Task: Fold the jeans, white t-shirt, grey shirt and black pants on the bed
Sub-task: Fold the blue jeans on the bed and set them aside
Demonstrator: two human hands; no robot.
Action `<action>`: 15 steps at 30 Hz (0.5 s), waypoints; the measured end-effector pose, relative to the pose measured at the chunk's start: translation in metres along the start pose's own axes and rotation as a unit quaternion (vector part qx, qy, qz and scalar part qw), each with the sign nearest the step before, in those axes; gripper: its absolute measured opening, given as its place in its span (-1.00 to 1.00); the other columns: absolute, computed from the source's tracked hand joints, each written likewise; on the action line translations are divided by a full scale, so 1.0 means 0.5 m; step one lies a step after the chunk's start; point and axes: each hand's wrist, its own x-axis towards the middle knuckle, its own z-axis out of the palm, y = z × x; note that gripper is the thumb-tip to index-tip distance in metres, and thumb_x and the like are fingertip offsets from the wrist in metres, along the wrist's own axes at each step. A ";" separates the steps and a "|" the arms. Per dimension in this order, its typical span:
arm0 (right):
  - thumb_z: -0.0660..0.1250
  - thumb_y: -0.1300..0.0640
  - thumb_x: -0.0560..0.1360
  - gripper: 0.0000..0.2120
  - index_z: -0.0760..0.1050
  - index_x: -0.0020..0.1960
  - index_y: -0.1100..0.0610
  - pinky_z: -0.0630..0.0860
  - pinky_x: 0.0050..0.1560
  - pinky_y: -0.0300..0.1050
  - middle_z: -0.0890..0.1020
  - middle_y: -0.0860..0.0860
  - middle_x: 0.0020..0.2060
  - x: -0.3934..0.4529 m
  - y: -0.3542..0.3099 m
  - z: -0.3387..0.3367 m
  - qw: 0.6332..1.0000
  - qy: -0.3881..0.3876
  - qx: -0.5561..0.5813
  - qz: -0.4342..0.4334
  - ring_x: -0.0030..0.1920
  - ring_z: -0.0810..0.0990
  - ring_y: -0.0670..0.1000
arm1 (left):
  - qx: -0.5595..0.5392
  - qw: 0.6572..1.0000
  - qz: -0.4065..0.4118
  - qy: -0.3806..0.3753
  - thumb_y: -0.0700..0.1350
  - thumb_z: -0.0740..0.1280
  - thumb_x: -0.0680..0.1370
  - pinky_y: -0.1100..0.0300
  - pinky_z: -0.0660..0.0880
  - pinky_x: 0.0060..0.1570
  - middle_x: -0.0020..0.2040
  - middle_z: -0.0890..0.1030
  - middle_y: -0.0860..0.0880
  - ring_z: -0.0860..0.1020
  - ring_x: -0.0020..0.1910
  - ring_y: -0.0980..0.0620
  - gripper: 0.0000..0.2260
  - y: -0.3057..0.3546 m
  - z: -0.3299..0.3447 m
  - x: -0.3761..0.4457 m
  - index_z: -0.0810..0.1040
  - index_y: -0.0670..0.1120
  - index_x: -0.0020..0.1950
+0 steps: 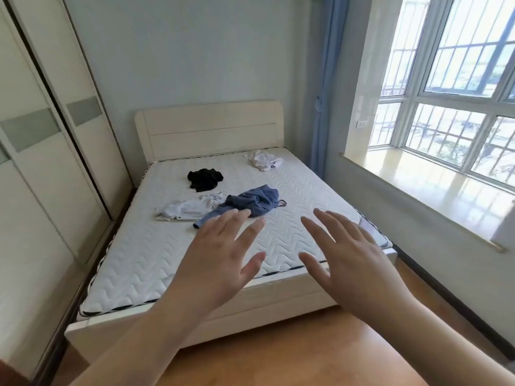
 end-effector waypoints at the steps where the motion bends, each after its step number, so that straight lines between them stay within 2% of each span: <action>1: 0.05 -0.24 0.57 -0.43 0.37 0.47 0.02 0.38 0.34 0.03 0.43 0.03 0.43 0.006 0.017 0.007 1.000 -0.009 0.013 -0.001 0.42 0.41 0.08 | 0.002 1.000 0.003 0.002 0.19 0.01 0.59 -0.06 0.33 0.37 0.43 0.45 -0.11 0.41 0.42 -0.12 -0.45 0.012 0.006 0.014 0.44 -0.03 0.46; 6: 0.14 -0.18 0.58 -0.46 0.36 0.48 0.04 0.30 0.41 0.04 0.41 0.04 0.45 0.043 0.080 0.064 0.999 -0.033 0.027 -0.010 0.44 0.37 0.08 | 0.005 0.999 0.002 0.050 0.16 0.10 0.59 -0.07 0.43 0.28 0.36 0.51 -0.10 0.48 0.35 -0.12 -0.51 0.048 0.052 0.059 0.49 -0.04 0.41; 15: 0.27 -0.11 0.57 -0.50 0.40 0.45 0.06 0.37 0.35 0.04 0.45 0.06 0.41 0.139 0.107 0.165 0.996 -0.033 0.075 -0.030 0.39 0.43 0.10 | 0.004 0.998 -0.061 0.008 0.14 0.10 0.59 -0.05 0.46 0.25 0.35 0.52 -0.07 0.50 0.32 -0.09 -0.52 0.009 0.133 0.110 0.50 -0.04 0.40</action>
